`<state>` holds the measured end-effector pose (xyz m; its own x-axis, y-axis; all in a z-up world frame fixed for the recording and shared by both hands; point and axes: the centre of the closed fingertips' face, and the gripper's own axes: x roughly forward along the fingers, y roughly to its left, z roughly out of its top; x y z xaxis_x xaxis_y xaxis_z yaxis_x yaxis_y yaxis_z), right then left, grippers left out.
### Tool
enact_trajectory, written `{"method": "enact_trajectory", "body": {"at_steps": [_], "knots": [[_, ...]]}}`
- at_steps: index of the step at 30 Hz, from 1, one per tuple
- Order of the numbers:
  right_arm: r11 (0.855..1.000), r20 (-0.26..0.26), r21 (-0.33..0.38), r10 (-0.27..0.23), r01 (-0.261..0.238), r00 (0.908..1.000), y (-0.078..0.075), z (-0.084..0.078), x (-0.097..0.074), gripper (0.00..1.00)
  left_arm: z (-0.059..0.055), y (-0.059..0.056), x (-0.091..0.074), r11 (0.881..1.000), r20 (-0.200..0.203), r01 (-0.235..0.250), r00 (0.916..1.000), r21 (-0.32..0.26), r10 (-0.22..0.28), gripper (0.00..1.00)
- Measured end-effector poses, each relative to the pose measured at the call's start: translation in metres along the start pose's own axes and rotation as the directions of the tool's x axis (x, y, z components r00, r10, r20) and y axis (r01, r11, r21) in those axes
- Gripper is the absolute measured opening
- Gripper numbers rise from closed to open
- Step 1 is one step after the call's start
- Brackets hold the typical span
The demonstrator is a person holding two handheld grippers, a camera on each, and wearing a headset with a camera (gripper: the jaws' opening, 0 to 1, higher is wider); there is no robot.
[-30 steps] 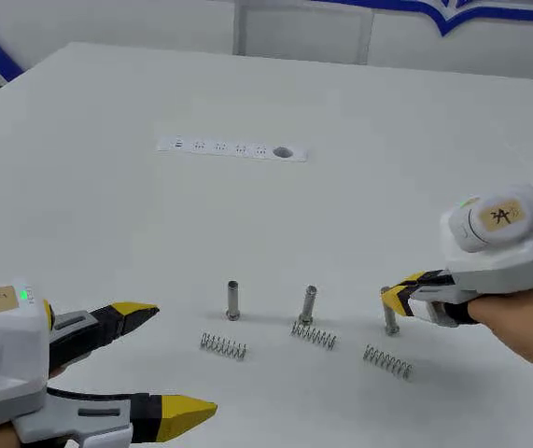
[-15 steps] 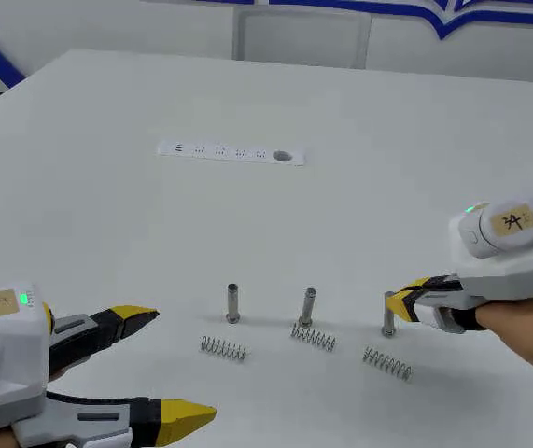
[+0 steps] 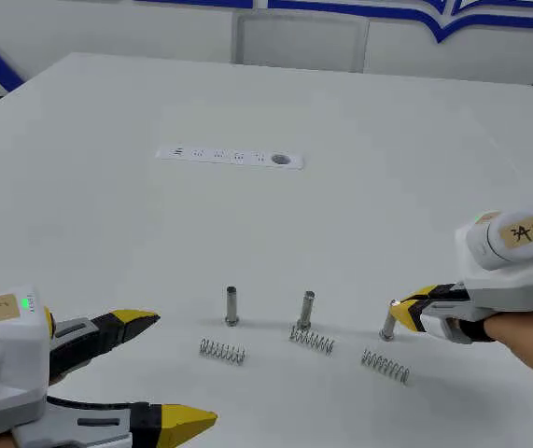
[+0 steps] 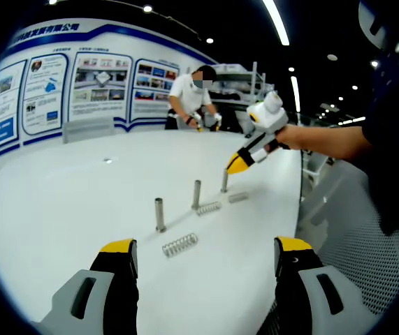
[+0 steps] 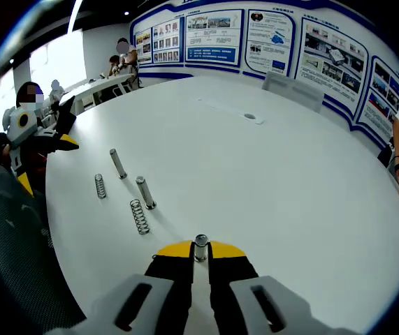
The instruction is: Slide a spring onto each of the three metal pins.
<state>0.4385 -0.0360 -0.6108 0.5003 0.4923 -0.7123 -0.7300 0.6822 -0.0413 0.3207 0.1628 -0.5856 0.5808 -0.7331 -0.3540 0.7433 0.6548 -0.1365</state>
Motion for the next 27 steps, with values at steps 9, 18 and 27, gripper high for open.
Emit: {"method": "enact_trajectory", "body": {"at_steps": [9, 18, 27], "knots": [[1.0, 0.003, -0.013, -0.001, 0.002, 1.0, -0.001, 0.0002, 0.0, 0.09, -0.0011, -0.0003, 0.0009, 1.0, 0.004, 0.001, 1.0, -0.004, -0.001, 0.82], [1.0, 0.006, -0.023, -0.001, 0.002, 1.0, -0.0007, -0.0004, -0.0015, 0.11, -0.0021, 0.0, 0.0017, 1.0, 0.006, 0.003, 1.0, -0.008, -0.003, 0.82], [1.0, 0.0, -0.028, -0.002, 0.002, 1.0, -0.0002, -0.0053, -0.0074, 0.13, -0.0011, -0.0001, 0.0038, 1.0, 0.006, 0.01, 0.9999, -0.007, -0.01, 0.82]]}}
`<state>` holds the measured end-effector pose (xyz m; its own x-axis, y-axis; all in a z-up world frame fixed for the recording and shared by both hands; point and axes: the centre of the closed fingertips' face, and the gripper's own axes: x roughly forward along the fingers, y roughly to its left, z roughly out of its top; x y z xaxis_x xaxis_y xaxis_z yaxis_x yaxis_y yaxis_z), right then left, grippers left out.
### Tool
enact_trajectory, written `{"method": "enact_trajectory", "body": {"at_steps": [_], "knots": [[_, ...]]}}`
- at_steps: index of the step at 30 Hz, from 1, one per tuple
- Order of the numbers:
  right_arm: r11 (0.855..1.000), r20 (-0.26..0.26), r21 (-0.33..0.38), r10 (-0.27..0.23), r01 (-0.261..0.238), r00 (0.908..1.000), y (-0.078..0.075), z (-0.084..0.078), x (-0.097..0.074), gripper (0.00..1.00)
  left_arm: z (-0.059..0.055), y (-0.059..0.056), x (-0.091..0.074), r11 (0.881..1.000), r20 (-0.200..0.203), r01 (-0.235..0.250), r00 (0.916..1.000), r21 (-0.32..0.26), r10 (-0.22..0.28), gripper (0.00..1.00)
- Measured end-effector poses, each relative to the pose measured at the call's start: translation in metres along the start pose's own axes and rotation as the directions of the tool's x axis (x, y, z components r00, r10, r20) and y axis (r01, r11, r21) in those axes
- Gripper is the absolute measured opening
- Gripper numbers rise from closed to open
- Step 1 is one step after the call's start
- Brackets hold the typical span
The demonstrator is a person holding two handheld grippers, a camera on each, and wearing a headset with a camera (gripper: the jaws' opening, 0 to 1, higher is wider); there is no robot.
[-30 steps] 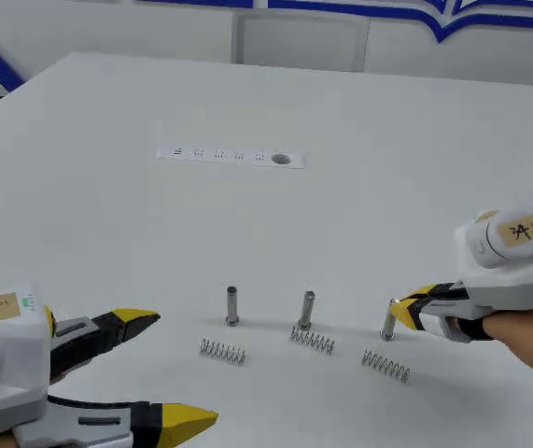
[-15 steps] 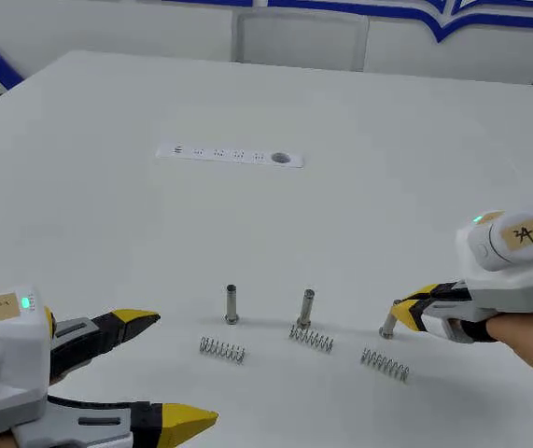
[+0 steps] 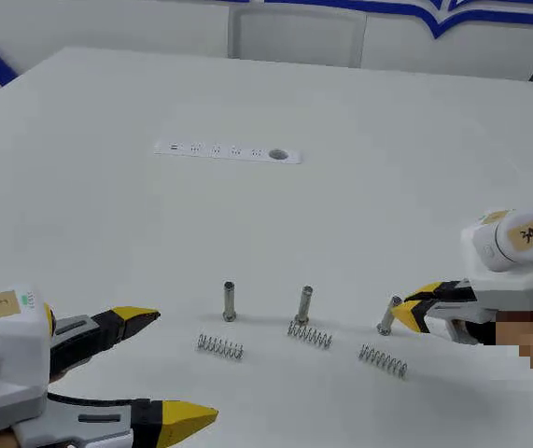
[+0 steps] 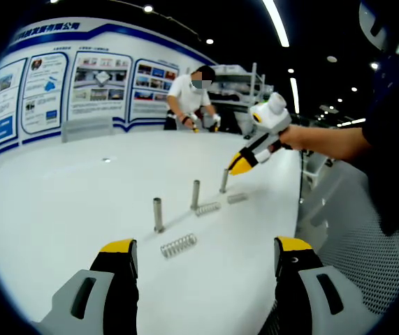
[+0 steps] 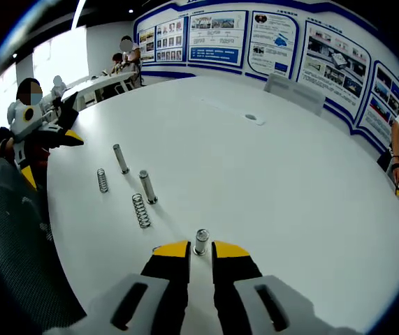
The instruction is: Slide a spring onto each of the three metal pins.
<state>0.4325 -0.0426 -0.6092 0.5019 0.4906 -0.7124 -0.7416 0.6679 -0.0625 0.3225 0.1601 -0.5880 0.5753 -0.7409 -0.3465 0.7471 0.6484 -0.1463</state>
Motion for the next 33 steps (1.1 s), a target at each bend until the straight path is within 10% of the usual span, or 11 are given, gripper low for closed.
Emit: {"method": "enact_trajectory", "body": {"at_steps": [33], "knots": [[0.967, -0.112, -0.141, 0.197, -0.211, 0.9741, 0.044, -0.032, 0.015, 0.17, -0.002, -0.001, -0.001, 1.0, -0.019, -0.008, 0.9998, 0.002, 0.008, 0.81]]}}
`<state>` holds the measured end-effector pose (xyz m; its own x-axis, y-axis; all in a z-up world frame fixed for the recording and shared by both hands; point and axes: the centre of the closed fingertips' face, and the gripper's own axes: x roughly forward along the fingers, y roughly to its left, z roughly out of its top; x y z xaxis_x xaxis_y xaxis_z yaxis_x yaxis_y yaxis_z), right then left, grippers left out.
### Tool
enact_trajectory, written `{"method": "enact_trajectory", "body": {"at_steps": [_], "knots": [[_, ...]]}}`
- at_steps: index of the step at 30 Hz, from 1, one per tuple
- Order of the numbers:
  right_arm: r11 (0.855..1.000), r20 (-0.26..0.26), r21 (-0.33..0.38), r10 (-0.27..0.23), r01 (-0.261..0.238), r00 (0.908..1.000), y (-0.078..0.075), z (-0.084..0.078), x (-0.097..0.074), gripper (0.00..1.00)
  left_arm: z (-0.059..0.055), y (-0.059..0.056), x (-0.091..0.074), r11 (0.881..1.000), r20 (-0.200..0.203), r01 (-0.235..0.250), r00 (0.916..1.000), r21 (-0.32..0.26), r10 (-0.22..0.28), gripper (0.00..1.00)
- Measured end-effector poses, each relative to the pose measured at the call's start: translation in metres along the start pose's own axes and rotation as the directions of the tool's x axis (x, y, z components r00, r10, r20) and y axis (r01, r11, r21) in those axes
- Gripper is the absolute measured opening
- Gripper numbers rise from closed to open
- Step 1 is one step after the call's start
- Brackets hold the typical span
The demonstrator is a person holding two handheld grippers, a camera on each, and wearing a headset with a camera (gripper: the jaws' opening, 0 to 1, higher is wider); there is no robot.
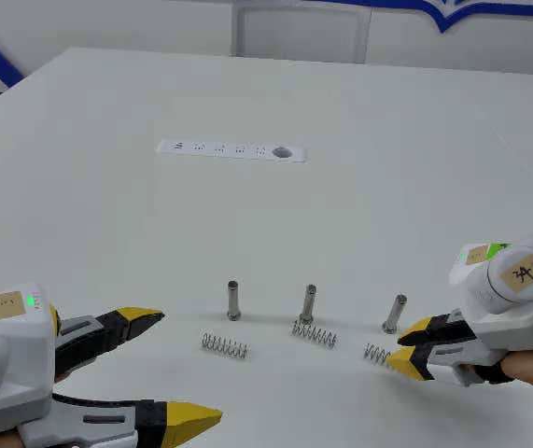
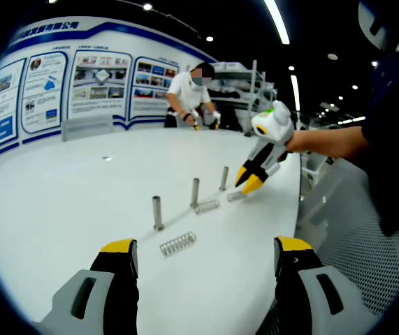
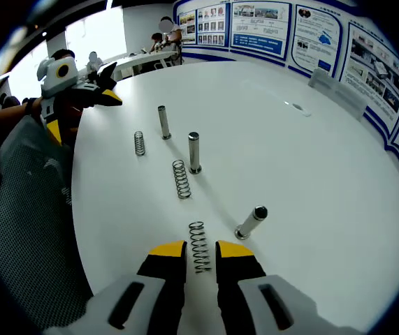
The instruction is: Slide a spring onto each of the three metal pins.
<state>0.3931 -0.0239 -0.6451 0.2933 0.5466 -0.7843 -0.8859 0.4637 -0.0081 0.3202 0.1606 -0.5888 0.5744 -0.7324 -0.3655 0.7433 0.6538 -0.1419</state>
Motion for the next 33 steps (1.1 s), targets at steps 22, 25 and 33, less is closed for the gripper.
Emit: {"method": "enact_trajectory", "body": {"at_steps": [22, 25, 33], "knots": [[0.996, -0.134, -0.07, 0.041, -0.051, 0.9902, 0.004, 0.004, 0.027, 0.16, -0.007, -0.001, -0.001, 1.0, 0.007, -0.006, 1.0, -0.025, 0.006, 0.81], [0.996, -0.143, -0.071, 0.047, -0.057, 0.9885, 0.005, 0.003, 0.029, 0.16, -0.007, 0.0, -0.001, 1.0, 0.013, -0.008, 0.9999, -0.028, 0.008, 0.81], [0.996, -0.16, -0.058, 0.058, -0.068, 0.9855, 0.006, 0.003, 0.029, 0.14, -0.008, 0.0, 0.0, 0.999, 0.019, -0.004, 0.9998, -0.035, 0.005, 0.8]]}}
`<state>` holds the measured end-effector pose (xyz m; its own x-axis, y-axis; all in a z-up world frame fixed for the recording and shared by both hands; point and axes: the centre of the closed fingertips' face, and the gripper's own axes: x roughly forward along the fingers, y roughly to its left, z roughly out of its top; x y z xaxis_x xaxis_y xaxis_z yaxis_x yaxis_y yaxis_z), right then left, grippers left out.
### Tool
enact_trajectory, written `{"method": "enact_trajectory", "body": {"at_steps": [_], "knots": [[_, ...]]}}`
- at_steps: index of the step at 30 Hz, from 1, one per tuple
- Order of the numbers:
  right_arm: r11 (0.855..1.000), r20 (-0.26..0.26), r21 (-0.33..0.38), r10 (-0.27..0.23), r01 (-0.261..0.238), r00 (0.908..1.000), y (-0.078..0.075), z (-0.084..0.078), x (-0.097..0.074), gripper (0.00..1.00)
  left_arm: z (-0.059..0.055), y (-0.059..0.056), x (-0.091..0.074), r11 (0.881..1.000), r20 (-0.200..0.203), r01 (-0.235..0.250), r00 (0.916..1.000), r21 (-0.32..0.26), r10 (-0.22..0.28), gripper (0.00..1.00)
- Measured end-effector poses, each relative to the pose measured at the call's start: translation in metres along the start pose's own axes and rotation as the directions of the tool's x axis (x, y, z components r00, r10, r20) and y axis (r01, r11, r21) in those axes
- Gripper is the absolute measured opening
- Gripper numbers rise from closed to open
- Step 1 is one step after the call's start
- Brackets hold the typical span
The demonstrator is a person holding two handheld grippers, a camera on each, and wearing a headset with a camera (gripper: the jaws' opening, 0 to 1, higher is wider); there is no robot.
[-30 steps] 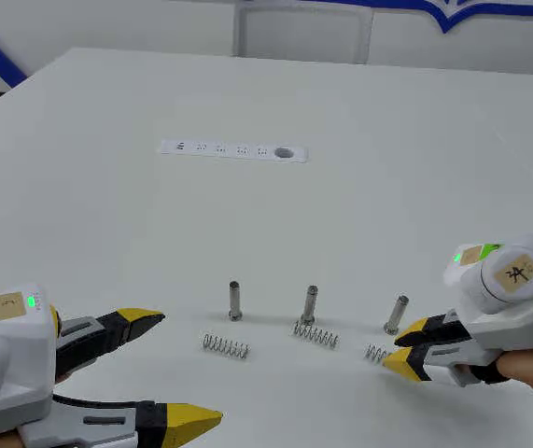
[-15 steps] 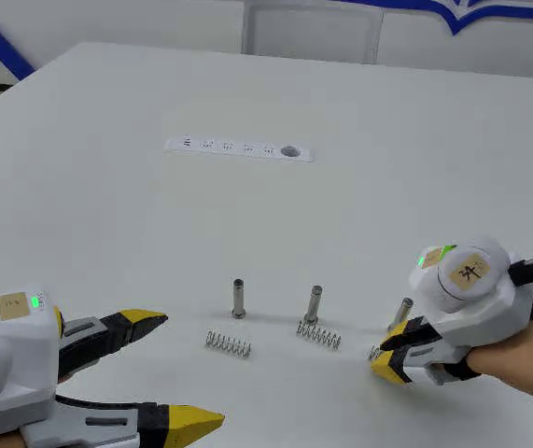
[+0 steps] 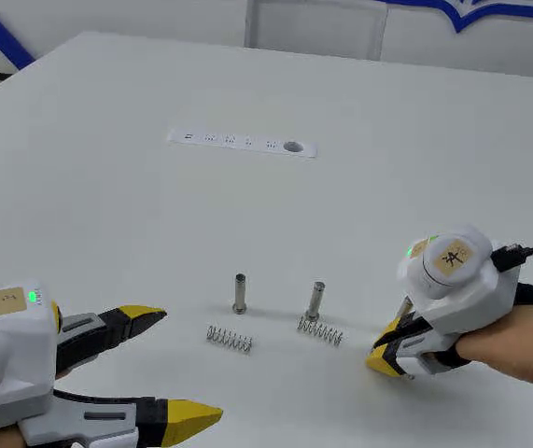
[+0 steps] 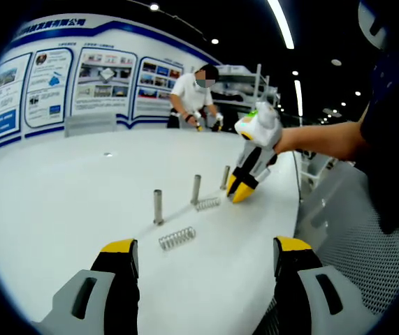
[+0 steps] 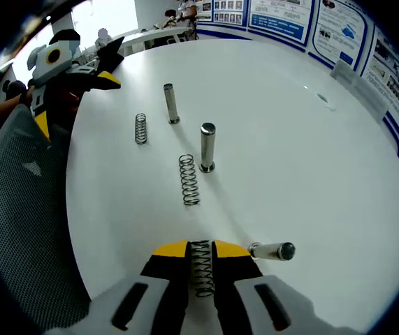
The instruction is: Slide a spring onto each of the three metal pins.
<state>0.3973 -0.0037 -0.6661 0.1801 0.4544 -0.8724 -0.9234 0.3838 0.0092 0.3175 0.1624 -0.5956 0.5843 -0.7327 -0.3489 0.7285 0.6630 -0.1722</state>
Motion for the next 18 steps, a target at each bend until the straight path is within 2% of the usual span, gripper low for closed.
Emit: {"method": "enact_trajectory", "body": {"at_steps": [8, 18], "knots": [[1.0, -0.008, 0.001, -0.004, 0.004, 1.0, 0.001, -0.002, -0.002, 0.12, -0.001, -0.001, 0.0, 1.0, 0.002, 0.003, 1.0, -0.002, -0.003, 0.8], [0.999, 0.072, 0.002, -0.047, 0.047, 0.9963, -0.001, 0.014, -0.023, 0.12, 0.002, -0.004, 0.003, 1.0, 0.001, 0.015, 0.9999, 0.007, -0.015, 0.8]]}}
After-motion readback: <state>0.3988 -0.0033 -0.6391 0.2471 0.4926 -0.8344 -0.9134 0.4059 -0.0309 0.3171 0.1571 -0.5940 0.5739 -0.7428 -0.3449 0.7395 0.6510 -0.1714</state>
